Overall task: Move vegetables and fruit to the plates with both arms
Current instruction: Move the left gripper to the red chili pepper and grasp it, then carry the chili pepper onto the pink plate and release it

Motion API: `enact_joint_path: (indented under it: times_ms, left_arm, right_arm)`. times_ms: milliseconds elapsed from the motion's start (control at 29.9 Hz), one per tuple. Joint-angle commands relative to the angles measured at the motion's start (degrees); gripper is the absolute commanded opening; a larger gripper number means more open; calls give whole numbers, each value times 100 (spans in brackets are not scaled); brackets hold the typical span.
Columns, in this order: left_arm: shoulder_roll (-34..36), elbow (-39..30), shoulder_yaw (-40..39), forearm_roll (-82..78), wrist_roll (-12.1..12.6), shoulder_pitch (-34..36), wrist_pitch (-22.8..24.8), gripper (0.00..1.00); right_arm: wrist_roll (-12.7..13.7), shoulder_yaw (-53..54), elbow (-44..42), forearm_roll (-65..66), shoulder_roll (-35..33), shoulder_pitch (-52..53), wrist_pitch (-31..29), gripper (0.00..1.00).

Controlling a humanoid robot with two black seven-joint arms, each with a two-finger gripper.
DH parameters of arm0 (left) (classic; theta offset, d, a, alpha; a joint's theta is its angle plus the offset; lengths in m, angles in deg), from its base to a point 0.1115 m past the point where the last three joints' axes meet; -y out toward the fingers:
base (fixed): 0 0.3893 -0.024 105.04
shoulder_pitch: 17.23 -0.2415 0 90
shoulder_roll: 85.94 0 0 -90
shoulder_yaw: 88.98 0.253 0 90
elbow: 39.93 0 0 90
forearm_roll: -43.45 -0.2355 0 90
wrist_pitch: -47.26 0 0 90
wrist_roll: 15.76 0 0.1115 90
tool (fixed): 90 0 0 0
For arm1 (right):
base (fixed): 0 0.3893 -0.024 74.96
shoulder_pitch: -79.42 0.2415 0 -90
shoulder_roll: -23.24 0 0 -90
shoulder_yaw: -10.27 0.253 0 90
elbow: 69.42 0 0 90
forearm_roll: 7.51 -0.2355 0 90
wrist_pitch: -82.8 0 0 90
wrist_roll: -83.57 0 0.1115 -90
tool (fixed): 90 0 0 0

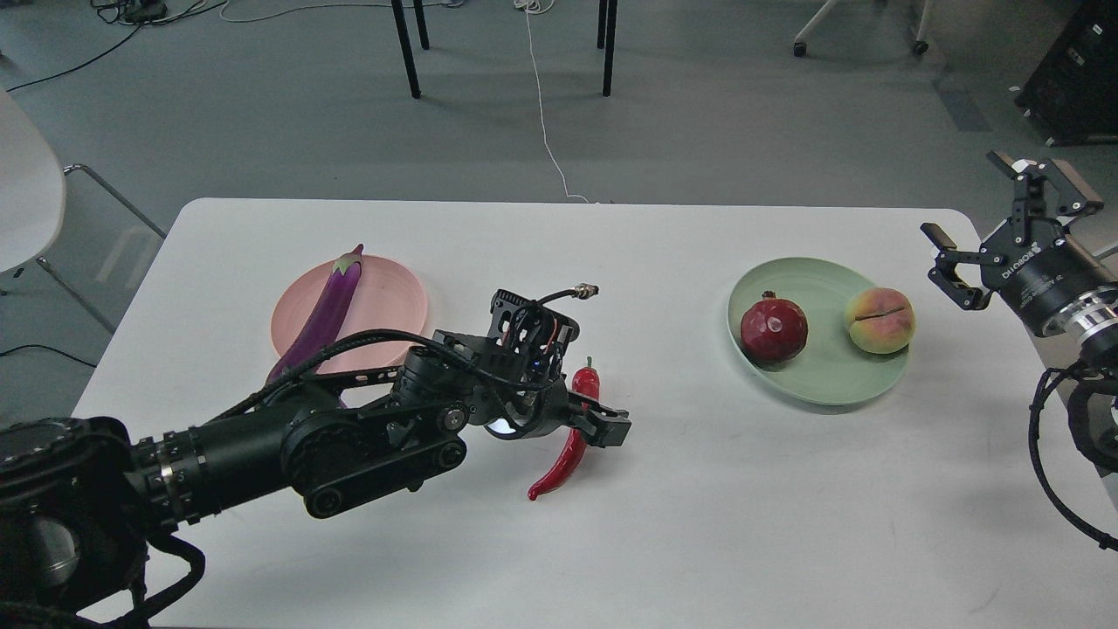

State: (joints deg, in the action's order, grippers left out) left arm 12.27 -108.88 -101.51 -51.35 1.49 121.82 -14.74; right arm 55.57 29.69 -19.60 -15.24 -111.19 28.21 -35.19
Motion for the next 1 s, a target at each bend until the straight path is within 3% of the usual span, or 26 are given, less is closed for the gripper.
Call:
enact_joint_path:
  times_ms: [0,268,301,435,468,636,836,970]
  left_arm:
    - [-4,13,6,5,-3,-10,0,98]
    - [-4,75,41,-56,-55,-194,0,92]
    - [4,75,50,-65,-64,-194,0,85]
    - [13,75,58,-100,-29,-177,0,28]
    - [31,75,59,-100,-12,-168,0,22]
    - [92,75,50,-109,-3,-124,0,10]
    - [364,66,6,-74,-29,-45,0,9]
    - [908,66,-29,23,-186,385,0,9]
  right_arm:
    - [0,0,1,0,-30,-3,0,99]
    - [0,9,10,0,-57,-30,0,99]
    - [0,9,10,0,-65,-30,0,99]
    - [0,9,10,-9,-83,-30,0,99]
    - [0,9,10,0,-83,-30,0,99]
    - [0,9,10,-9,-92,-30,0,99]
    - [0,9,54,-9,-92,-30,0,99]
    - [0,9,63,0,-92,-30,0,99]
